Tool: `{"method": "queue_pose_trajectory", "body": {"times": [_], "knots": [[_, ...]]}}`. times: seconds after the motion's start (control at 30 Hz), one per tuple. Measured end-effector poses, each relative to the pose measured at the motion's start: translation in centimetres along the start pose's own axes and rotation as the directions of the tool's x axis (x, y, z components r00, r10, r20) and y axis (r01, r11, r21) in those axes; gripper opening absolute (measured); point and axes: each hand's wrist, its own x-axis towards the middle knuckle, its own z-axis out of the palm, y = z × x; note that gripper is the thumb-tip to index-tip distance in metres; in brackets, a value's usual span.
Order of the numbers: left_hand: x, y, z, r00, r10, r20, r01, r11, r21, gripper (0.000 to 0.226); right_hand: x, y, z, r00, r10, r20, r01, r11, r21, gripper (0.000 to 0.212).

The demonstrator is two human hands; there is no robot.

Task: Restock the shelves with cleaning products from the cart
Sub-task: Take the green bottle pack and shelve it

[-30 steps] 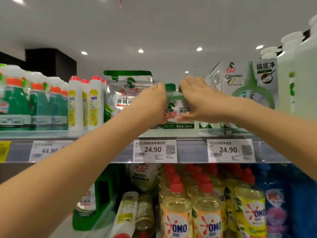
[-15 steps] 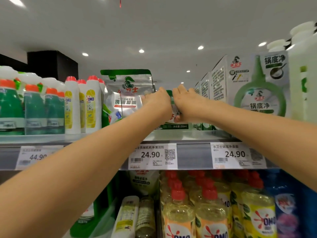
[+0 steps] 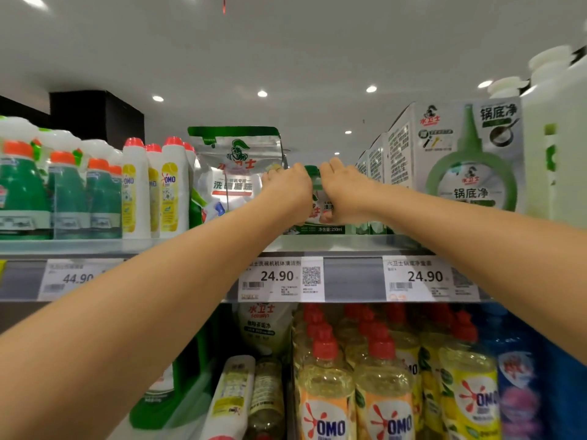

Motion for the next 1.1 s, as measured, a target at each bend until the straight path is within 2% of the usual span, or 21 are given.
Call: {"method": "queue_pose_trajectory", "body": {"times": [0.07, 0.17, 0.3, 0.37, 0.47, 0.57, 0.63, 0.7, 0.83, 0.97, 1.1], "knots": [[-0.4, 0.1, -0.4, 0.999, 0.004, 0.037, -0.005, 1.0, 0.02, 0.053, -0.6, 0.0, -0.5, 0.999, 0.013, 0.032, -0.016, 0.997, 0.078, 0.071], [-1.5, 0.1, -1.6, 0.998, 0.052, -0.046, -0.057, 0.993, -0.099, 0.047, -1.7, 0.1, -2.1, 0.999, 0.03, 0.043, -0.039, 0.972, 0.23, 0.056], [-4.0, -0.7, -4.0, 0.97, 0.09, -0.226, -0.158, 0.939, -0.304, 0.044, -4.6, 0.0, -4.1, 0.991, 0.032, -0.131, 0.021, 0.925, 0.379, 0.056], [-6.5, -1.2, -4.8, 0.935, 0.097, -0.341, -0.241, 0.879, -0.412, 0.037, -7.0, -0.5, -4.8, 0.961, 0.015, -0.277, 0.119, 0.88, 0.459, 0.046], [-11.7, -1.9, -5.4, 0.871, 0.089, -0.483, -0.388, 0.727, -0.567, 0.021, -11.4, -1.7, -4.9, 0.885, 0.022, -0.465, 0.288, 0.759, 0.584, 0.027], [-17.4, -2.9, -4.5, 0.882, 0.084, -0.463, -0.418, 0.592, -0.689, 0.01, -16.1, -3.2, -3.6, 0.829, 0.036, -0.558, 0.435, 0.587, 0.683, 0.02], [-20.7, -3.5, -3.1, 0.92, 0.039, -0.389, -0.351, 0.519, -0.78, 0.007, -18.8, -4.7, -1.9, 0.836, 0.052, -0.546, 0.465, 0.461, 0.756, 0.018], [-23.5, -4.3, -1.3, 0.951, -0.04, -0.307, -0.253, 0.473, -0.844, 0.006, -20.8, -6.6, 0.1, 0.878, 0.054, -0.476, 0.436, 0.322, 0.84, 0.016], [-29.4, -5.9, 2.1, 0.975, -0.186, -0.118, -0.037, 0.386, -0.922, 0.01, -23.5, -11.1, 4.2, 0.934, -0.065, -0.352, 0.358, 0.201, 0.912, 0.013], [-36.5, -8.2, 3.9, 0.941, -0.336, 0.048, 0.163, 0.324, -0.932, 0.019, -25.7, -16.1, 7.3, 0.973, -0.13, -0.189, 0.186, -0.033, 0.982, 0.012], [-42.7, -11.5, 3.9, 0.847, -0.515, 0.128, 0.312, 0.287, -0.906, 0.017, -27.4, -22.2, 8.5, 0.959, -0.26, -0.111, 0.071, -0.157, 0.985, 0.014]]}}
